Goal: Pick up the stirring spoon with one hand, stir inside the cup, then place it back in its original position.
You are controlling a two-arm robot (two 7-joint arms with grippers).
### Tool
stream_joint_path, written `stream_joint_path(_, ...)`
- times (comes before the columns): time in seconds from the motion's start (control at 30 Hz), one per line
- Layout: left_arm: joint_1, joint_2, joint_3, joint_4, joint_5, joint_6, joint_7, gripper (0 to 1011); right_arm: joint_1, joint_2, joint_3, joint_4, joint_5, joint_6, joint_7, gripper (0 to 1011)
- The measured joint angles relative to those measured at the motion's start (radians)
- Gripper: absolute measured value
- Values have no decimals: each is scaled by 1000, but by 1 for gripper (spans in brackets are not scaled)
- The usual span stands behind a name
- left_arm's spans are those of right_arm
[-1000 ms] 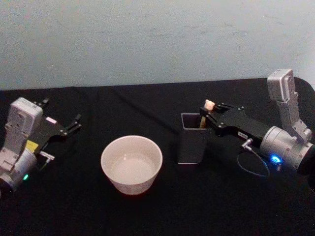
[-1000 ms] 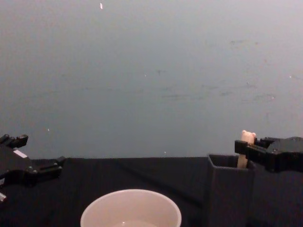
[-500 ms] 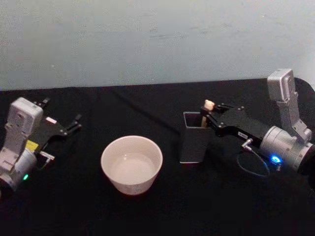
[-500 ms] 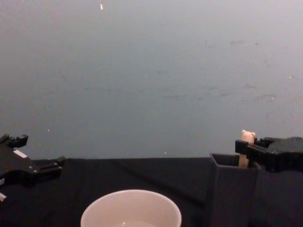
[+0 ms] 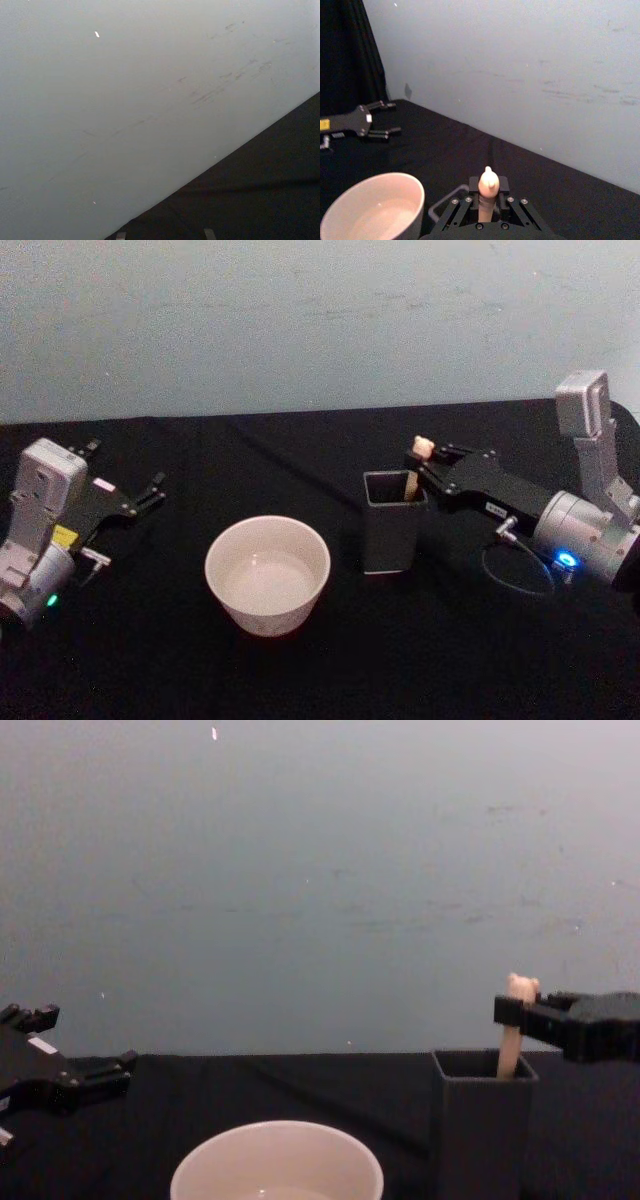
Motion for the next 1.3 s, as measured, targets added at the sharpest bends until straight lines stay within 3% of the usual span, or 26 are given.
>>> stream_joint_path(0.6, 0, 0, 0, 0, 0, 0, 0, 1002, -11, 46, 44, -120, 150, 50, 4, 213)
stream_joint_path(1.3, 0, 0, 0, 0, 0, 0, 0, 1002, 18, 67, 52, -189, 248, 54, -33, 213)
